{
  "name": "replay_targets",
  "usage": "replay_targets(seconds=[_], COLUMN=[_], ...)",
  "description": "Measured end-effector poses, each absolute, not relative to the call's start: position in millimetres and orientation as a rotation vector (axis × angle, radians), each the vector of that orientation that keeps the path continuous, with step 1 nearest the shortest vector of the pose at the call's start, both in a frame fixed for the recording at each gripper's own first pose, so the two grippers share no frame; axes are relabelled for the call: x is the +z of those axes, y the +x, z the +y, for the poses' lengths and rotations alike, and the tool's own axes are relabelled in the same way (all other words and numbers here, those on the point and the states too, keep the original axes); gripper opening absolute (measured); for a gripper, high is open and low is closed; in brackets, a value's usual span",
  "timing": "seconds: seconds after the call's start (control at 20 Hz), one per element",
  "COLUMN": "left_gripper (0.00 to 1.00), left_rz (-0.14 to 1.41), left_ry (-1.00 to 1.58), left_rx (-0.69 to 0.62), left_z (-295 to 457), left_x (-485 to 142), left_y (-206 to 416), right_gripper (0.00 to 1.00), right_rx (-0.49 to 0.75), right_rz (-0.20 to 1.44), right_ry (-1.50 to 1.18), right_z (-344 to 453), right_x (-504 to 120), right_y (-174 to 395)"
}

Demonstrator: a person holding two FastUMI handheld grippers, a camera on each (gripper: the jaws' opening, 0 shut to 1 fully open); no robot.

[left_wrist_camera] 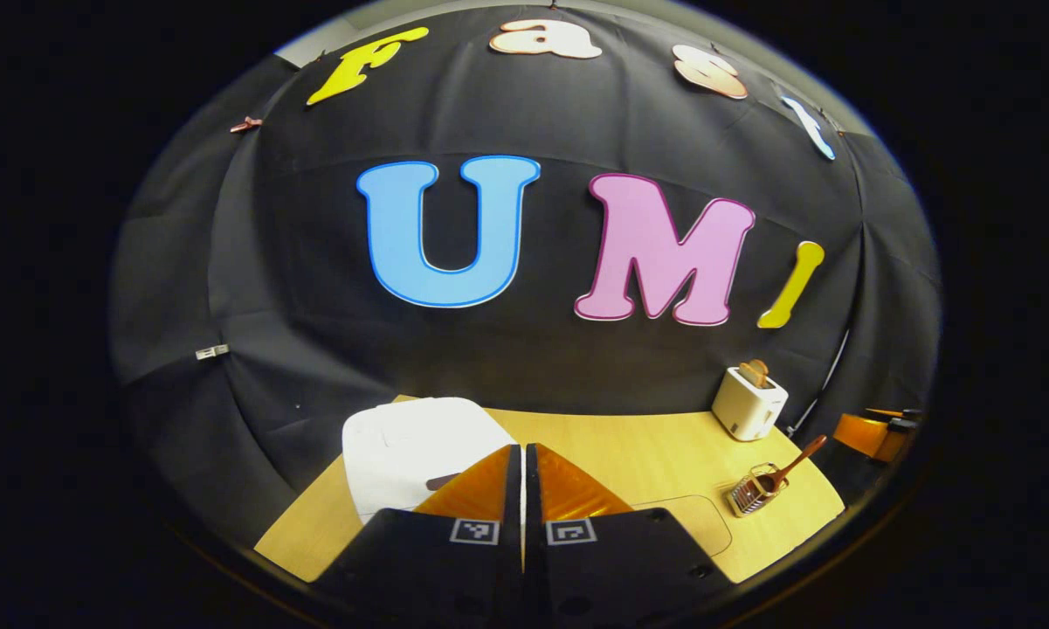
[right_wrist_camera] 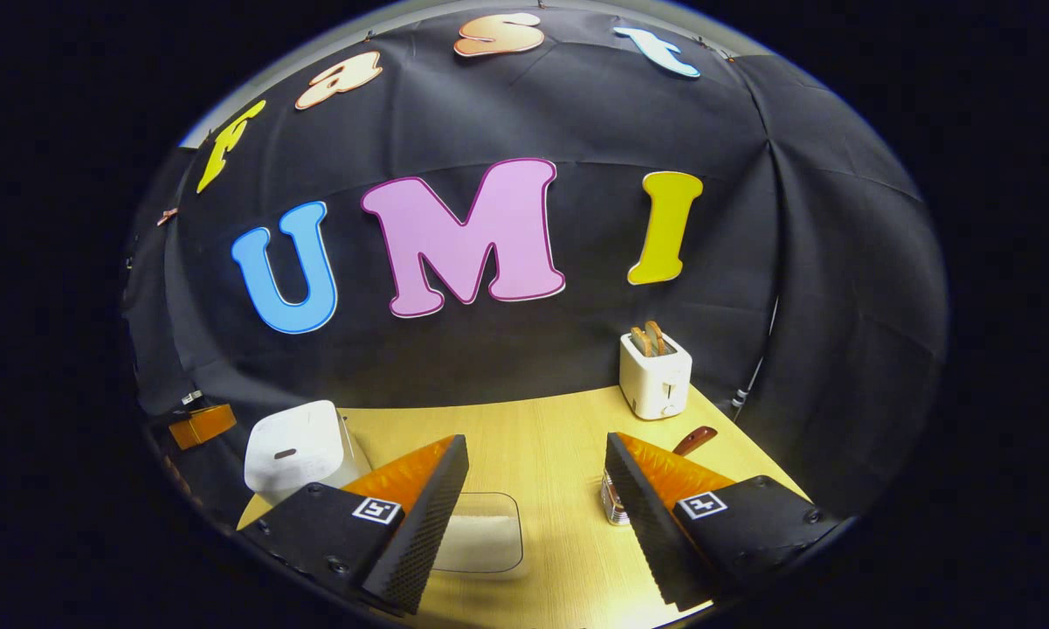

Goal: Close the left gripper, press the button to open the rice cooker; take a wooden spoon from the chopstick holder with the right hand, scoop a spoonful of rice and pour it into the rice cooker, then put the wooden spoon back into the chopstick holder.

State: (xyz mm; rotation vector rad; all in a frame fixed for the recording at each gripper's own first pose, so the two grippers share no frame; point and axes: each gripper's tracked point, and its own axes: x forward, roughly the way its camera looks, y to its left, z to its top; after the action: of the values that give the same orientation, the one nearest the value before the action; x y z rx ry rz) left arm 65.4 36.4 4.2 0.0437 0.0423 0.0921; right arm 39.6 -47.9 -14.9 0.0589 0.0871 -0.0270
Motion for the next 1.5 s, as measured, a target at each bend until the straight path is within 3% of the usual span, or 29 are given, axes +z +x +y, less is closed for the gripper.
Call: replay_targets(seconds=[0.4, 0.8, 1.5], left_gripper=[0.05, 0.05, 0.06], left_rz=[0.138, 0.353, 0.515], left_ry=[-0.003, -0.119, -0.257], left_rx=[0.140, 0.202, 0.218], left_z=[83.7, 126.7, 127.8], left_x=[-13.4, -81.6, -110.0], left_y=[113.2, 161.1, 165.1], right_gripper=[0.99, 0.99, 0.99], right_rx=[-0.050, -0.073, -0.057], right_rz=[0.110, 0.172, 0.214], right_ry=[0.065, 0.067, 0.106], right_z=[-57.9, -68.3, -68.7], right_x=[-21.3, -42.7, -57.3], right_y=[33.3, 29.8, 33.6])
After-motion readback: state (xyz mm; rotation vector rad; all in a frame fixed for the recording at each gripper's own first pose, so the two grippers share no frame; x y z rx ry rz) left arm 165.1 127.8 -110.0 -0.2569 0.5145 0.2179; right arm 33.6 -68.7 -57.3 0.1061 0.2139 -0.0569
